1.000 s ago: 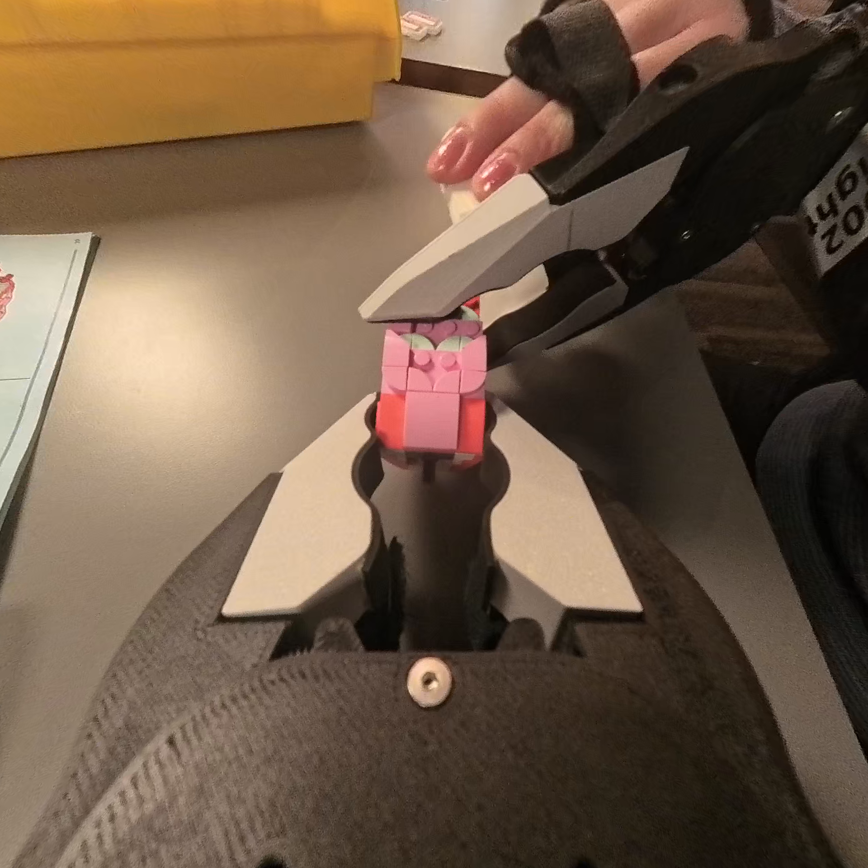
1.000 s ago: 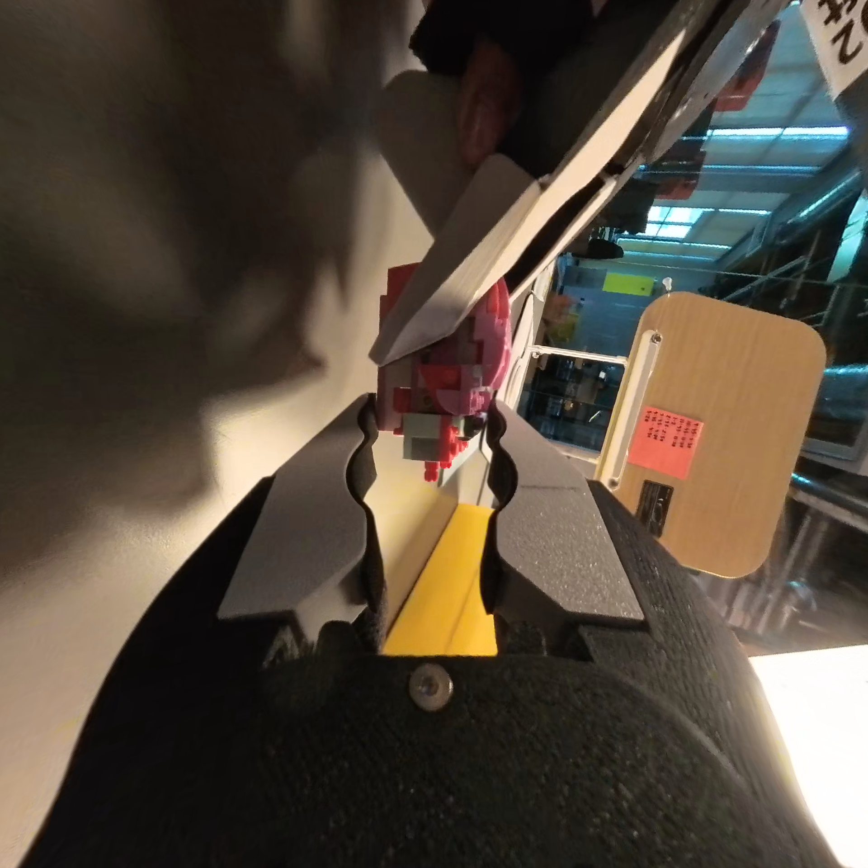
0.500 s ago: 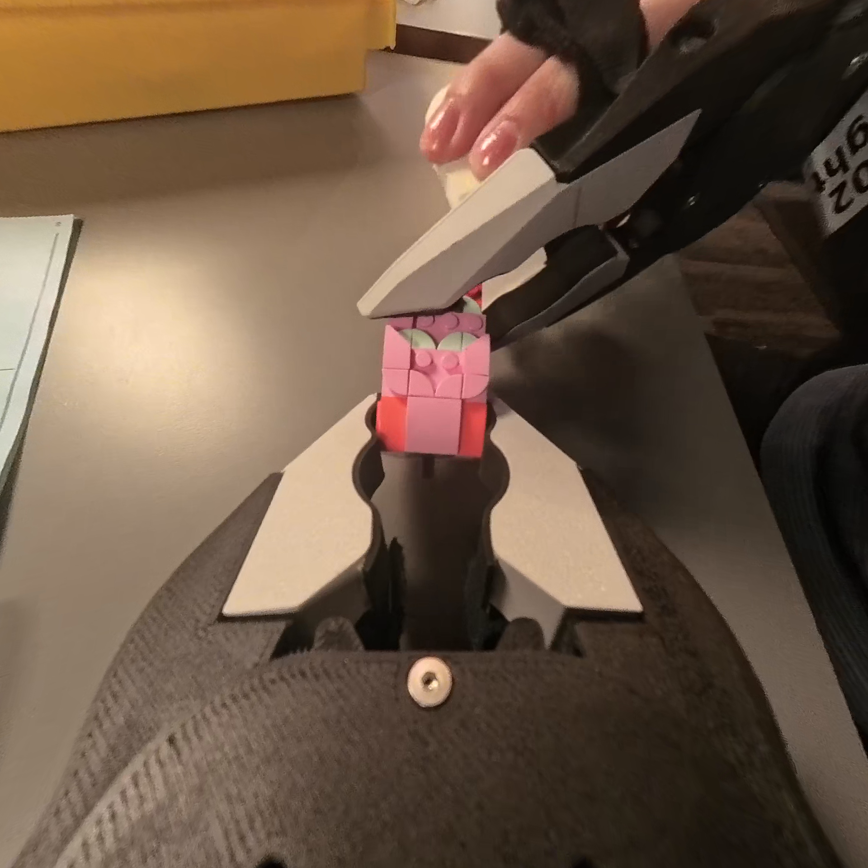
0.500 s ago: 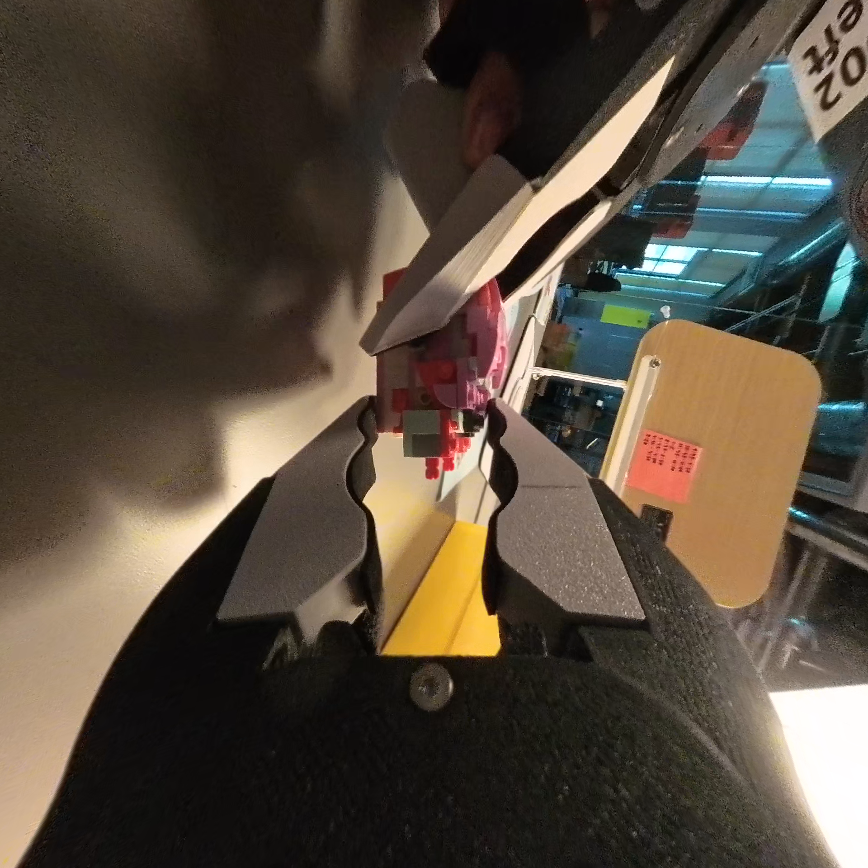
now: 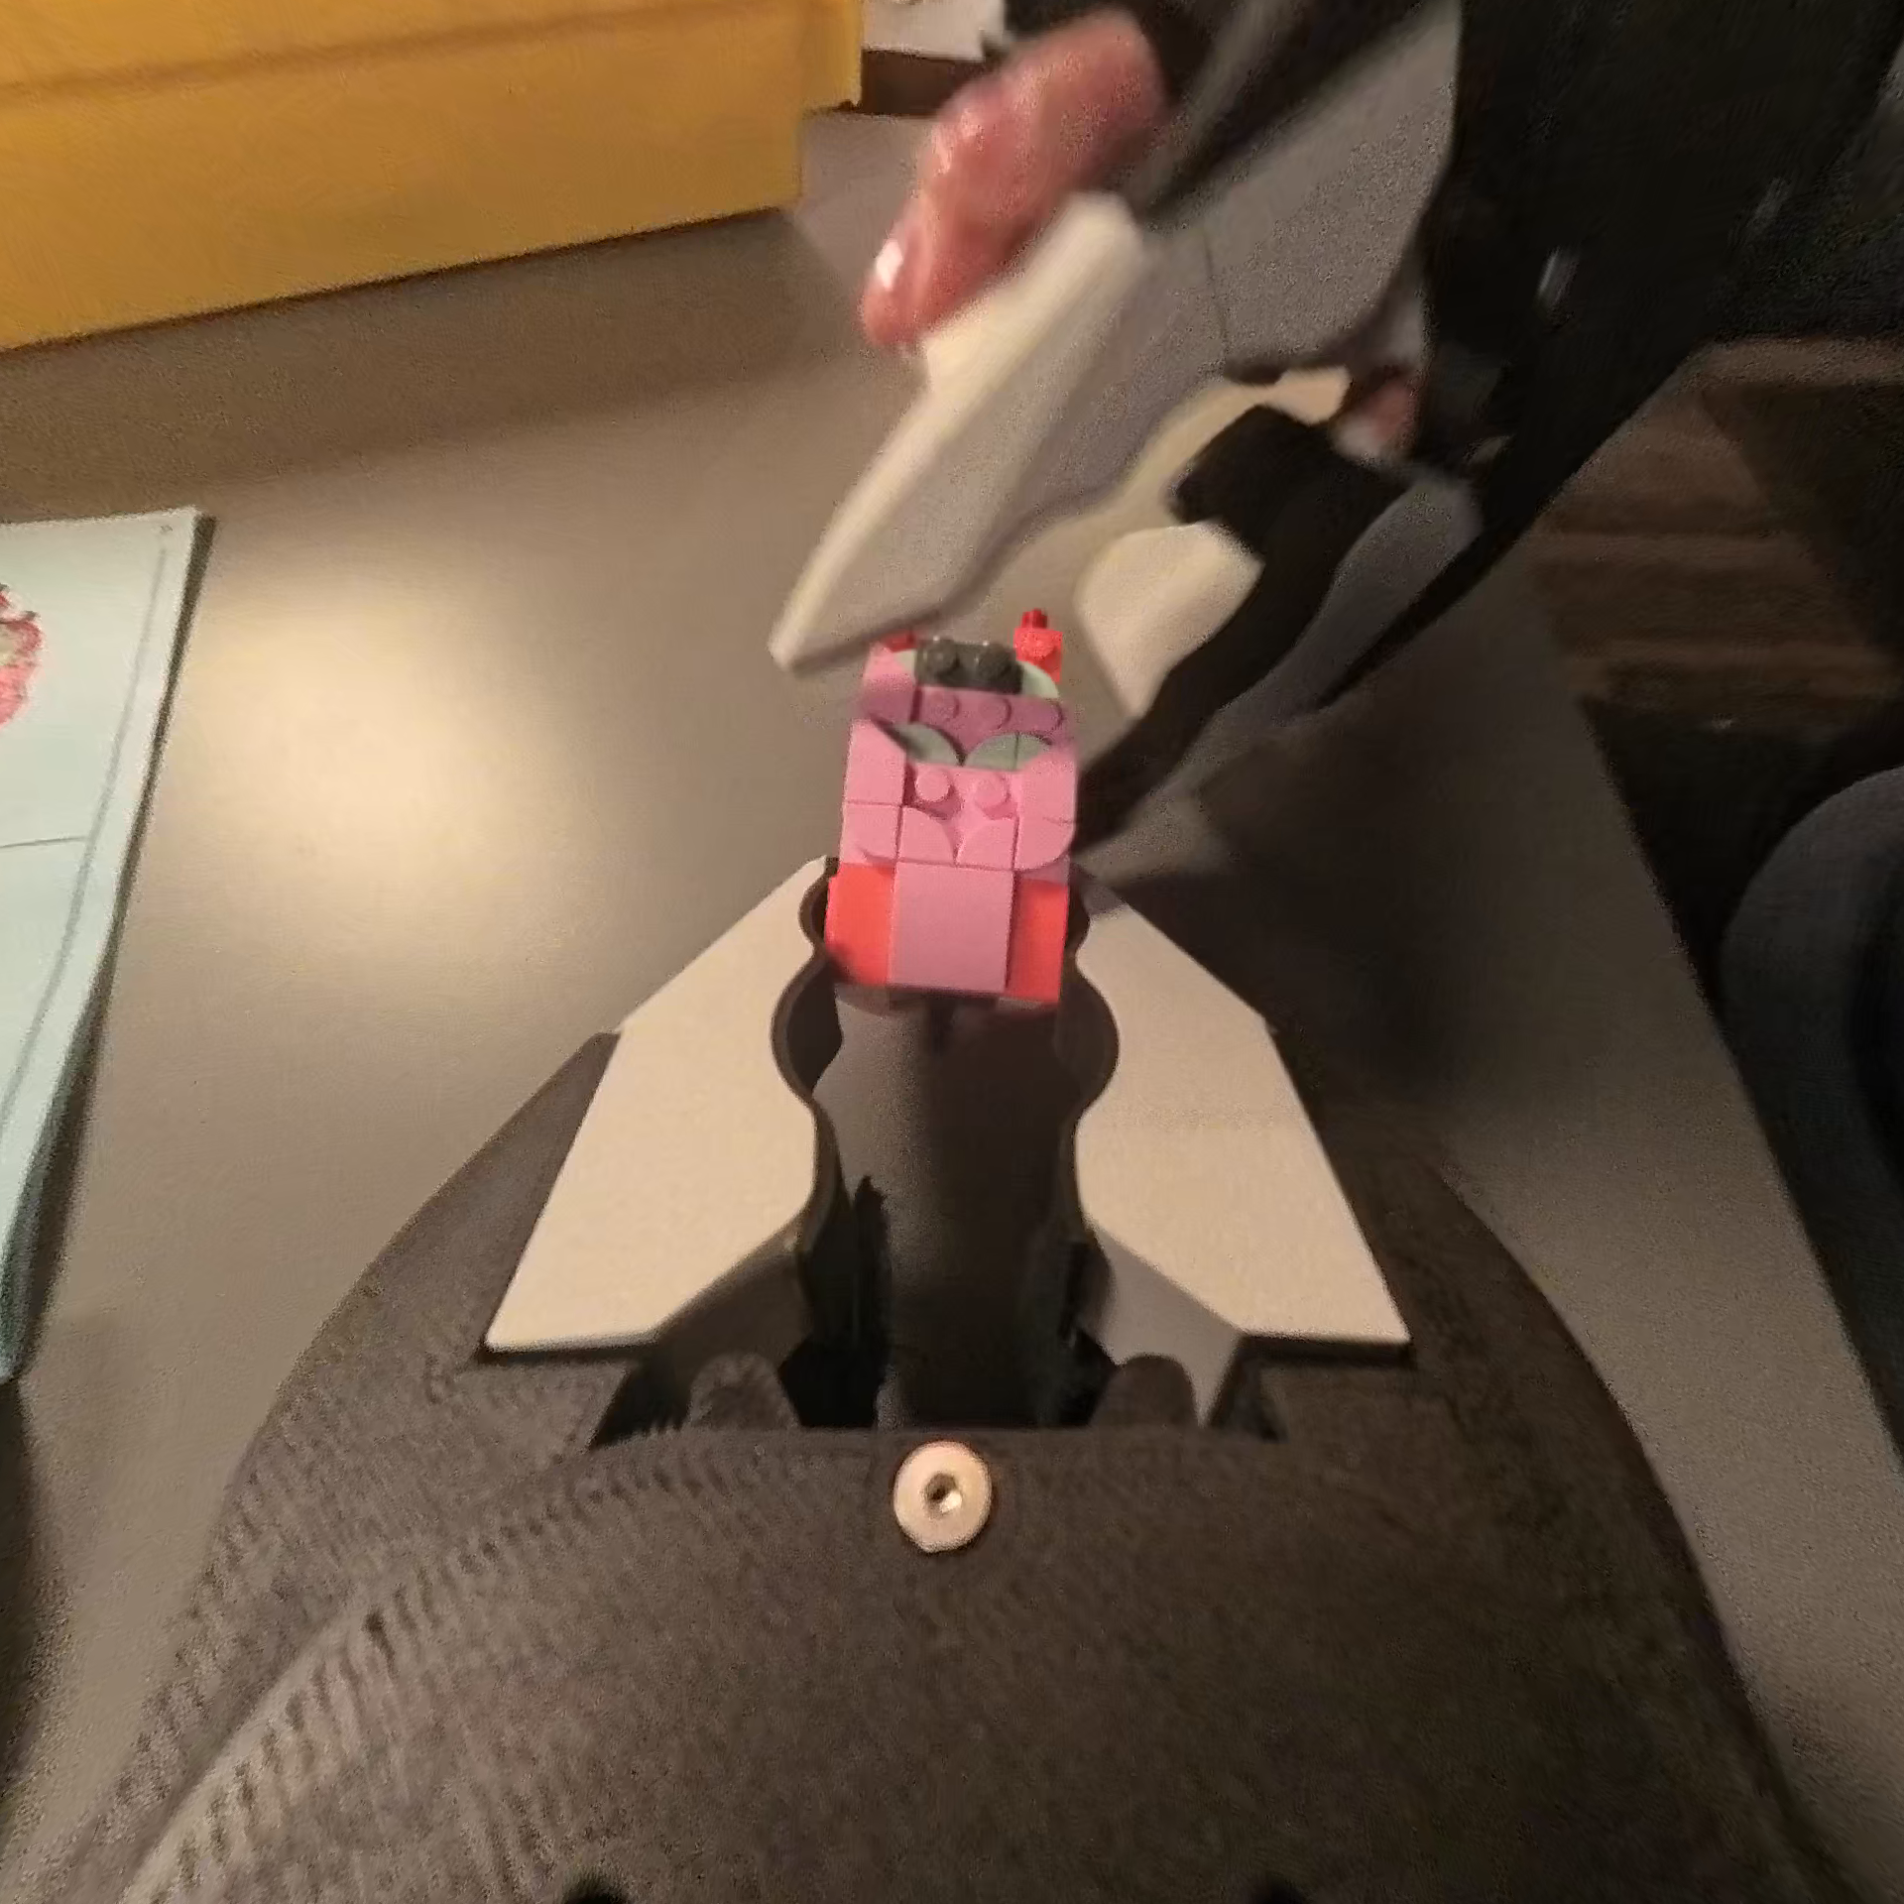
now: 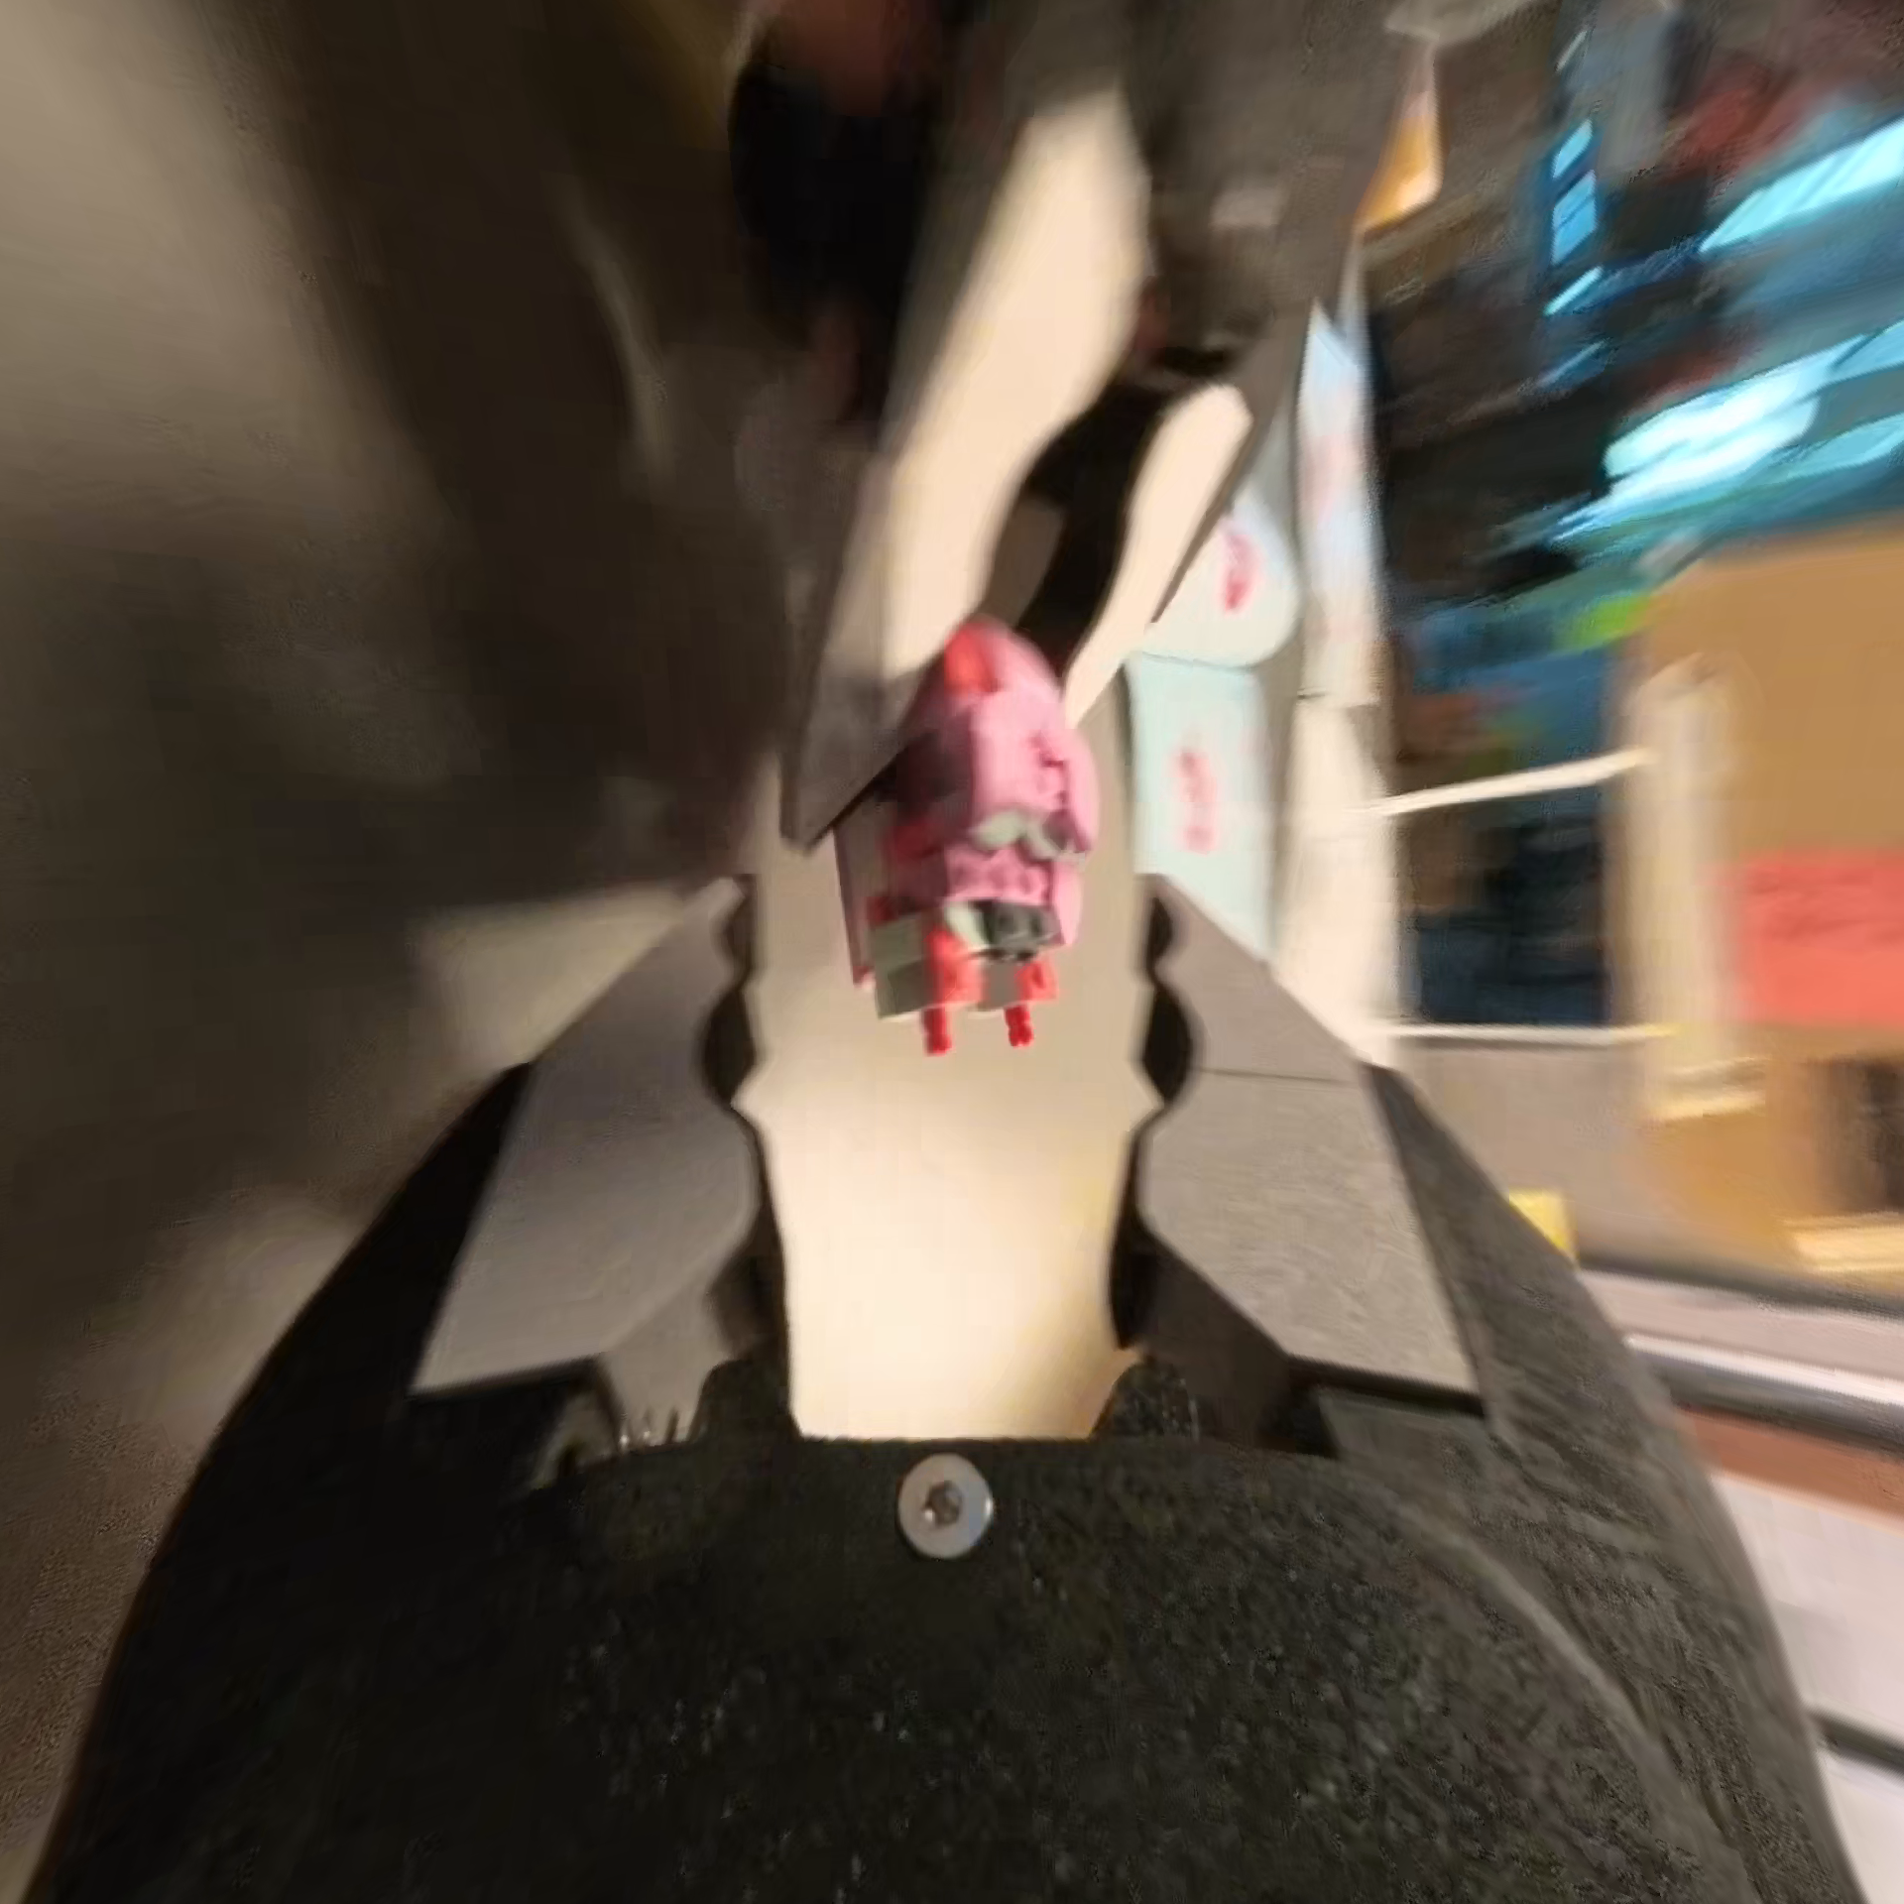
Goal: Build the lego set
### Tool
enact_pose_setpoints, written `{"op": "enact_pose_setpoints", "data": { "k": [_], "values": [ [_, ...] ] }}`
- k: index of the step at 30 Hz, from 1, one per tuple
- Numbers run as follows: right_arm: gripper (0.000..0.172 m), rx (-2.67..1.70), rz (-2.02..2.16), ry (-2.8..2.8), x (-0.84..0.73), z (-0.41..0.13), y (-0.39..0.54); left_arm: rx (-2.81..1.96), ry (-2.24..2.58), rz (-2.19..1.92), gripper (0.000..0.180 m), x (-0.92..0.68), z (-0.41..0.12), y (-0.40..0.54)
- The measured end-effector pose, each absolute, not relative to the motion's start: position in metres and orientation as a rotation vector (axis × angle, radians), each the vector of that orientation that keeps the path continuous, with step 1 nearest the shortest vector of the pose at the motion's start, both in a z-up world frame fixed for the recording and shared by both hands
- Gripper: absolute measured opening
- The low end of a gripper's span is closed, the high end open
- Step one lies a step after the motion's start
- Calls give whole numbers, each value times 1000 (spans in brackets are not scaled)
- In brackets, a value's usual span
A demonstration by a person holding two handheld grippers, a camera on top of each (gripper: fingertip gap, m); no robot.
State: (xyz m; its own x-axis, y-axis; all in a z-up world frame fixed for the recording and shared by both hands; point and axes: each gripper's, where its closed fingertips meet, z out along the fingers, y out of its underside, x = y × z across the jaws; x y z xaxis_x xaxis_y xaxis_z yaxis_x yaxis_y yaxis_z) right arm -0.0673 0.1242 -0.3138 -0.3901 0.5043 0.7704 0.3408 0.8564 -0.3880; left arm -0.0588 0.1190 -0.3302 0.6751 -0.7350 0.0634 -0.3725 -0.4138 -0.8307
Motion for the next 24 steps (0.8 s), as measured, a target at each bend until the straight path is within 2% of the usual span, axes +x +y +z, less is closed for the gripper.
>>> {"op": "enact_pose_setpoints", "data": {
  "k": [3,9,13,24],
  "values": [
    [79,-831,540,-1992,-63,-297,112,-2002,946,-463,39,-54,-333,117],
    [46,-871,526,-2060,-55,-300,113,-1969,988,-440,39,-50,-332,115],
    [36,-889,527,-2083,-55,-304,112,-1952,1006,-437,39,-49,-331,114],
    [33,-805,552,-2182,-48,-303,107,-1913,1067,-381,39,-45,-329,110]
  ]
}}
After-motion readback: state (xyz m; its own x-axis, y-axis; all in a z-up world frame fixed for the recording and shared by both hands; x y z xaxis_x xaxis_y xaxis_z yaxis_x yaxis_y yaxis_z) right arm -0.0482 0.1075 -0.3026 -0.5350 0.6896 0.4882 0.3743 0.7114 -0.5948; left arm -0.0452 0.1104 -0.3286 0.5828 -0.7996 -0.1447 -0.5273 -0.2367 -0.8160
